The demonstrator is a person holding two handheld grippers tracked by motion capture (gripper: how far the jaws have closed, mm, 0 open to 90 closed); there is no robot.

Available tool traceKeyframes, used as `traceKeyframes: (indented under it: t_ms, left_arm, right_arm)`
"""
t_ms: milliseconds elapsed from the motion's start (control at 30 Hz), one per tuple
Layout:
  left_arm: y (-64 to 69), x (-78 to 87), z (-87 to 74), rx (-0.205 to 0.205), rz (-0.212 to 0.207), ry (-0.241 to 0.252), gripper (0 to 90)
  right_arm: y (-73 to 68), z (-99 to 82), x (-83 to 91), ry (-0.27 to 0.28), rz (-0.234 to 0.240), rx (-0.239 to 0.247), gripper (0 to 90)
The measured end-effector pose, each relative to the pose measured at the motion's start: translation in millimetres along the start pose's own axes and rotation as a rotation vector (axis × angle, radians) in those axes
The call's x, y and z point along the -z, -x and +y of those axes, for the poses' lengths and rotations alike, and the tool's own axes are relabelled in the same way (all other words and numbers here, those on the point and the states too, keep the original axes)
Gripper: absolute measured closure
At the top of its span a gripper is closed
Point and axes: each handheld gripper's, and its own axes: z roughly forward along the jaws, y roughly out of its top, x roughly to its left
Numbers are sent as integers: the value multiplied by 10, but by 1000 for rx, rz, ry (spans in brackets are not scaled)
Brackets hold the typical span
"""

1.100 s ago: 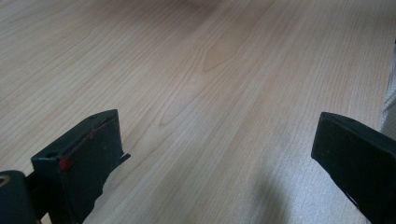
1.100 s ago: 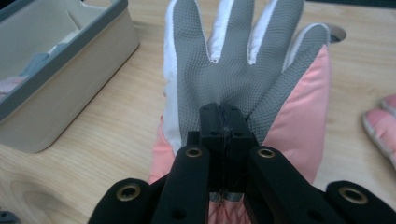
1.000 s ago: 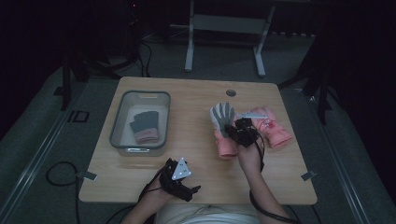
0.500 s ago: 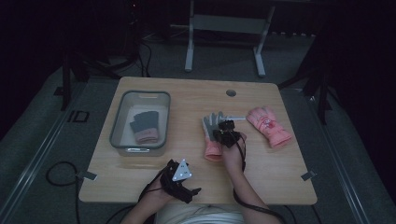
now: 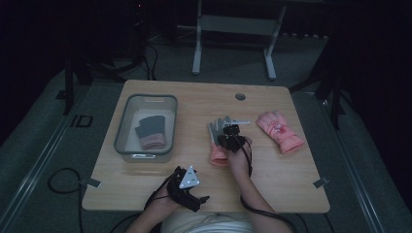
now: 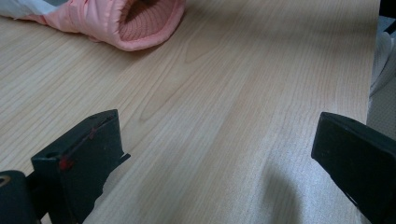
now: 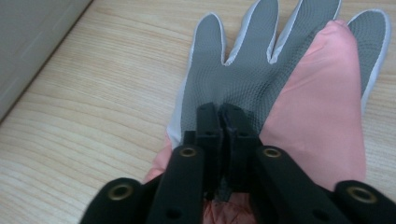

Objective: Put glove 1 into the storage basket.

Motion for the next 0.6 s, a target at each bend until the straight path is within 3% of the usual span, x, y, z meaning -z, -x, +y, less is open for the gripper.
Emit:
traceKeyframes:
  t_ms: [200,300,367,467,600]
  left_arm:
    - [-8,-6,-7,0,-2,-4,18]
    - [-14,-5,-5,8,1,0,18]
    - [-12,-2,-5,5,5,1,18]
    - [-7,3,-2,-5,3,-1,18]
    - [-1,-4,-1,-9,5,-3,18]
  right_arm:
    - [11,50,242,56,44,23,725]
    - [43,97,437,90,66,62,698]
    - [88,122,575,113,55,104,697]
    - [219,136,755,138,45,162,684]
    - [502,140,900,158,46,214,660]
